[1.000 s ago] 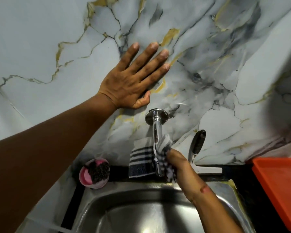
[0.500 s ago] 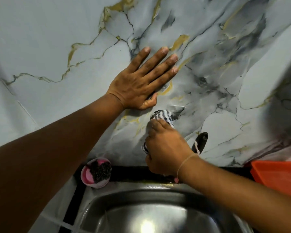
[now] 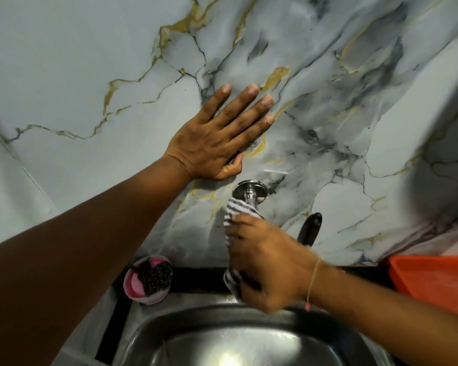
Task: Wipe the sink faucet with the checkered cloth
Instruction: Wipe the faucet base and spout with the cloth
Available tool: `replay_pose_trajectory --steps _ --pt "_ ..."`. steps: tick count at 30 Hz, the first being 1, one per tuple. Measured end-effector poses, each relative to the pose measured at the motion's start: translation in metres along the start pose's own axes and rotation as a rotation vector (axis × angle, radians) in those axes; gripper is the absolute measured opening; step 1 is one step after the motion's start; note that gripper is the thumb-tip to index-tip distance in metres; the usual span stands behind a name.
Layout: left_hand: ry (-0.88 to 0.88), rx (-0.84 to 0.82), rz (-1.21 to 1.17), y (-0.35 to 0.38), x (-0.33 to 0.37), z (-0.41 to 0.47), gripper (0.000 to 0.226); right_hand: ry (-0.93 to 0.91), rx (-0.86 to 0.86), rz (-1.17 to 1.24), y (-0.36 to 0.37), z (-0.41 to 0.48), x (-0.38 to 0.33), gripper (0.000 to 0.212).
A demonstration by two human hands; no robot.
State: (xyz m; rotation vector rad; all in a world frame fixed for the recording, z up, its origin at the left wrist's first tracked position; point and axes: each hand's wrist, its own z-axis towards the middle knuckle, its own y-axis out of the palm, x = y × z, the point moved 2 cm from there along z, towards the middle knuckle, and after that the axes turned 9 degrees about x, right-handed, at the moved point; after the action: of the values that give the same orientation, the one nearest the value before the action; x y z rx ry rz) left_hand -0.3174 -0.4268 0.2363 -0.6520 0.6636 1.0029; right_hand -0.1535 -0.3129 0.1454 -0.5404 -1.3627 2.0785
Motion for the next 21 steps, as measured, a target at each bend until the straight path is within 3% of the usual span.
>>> replay_pose_trajectory --steps 2,3,4,7,8,11,14,17,21 --pt "0.001 0.004 -0.008 -0.001 0.003 0.002 0.078 -0.005 0.139 -0.051 0.012 -0.022 -0.005 0.032" --pt "-0.001 0.005 -0.014 -0.001 0.003 0.002 0.077 0.089 0.209 -0.023 0.019 -0.025 -0.007 0.042" --pt "0.000 0.007 -0.017 -0.002 0.002 0.002 0.077 0.260 0.315 0.072 0.024 -0.024 -0.012 0.051" --pt "0.006 0.011 0.007 0.000 -0.001 0.000 0.076 1.005 0.642 0.503 0.033 -0.006 -0.033 0.068" --pt "0.007 0.014 0.010 0.001 0.000 0.000 0.076 1.163 0.726 0.558 0.037 -0.003 -0.036 0.070" --pt "0.001 0.013 0.003 0.002 0.002 0.000 0.076 1.301 0.927 0.668 0.044 -0.009 -0.038 0.060" --pt "0.002 0.011 0.008 0.002 0.000 0.000 0.076 1.296 0.908 1.180 0.051 -0.017 -0.030 0.055" --pt "-0.002 0.017 0.018 0.002 0.000 0.001 0.076 1.232 0.668 1.878 0.056 -0.024 -0.009 0.058" --pt "-0.004 0.014 0.018 0.005 0.000 0.000 0.077 1.326 0.528 2.209 0.072 -0.018 0.014 0.043"
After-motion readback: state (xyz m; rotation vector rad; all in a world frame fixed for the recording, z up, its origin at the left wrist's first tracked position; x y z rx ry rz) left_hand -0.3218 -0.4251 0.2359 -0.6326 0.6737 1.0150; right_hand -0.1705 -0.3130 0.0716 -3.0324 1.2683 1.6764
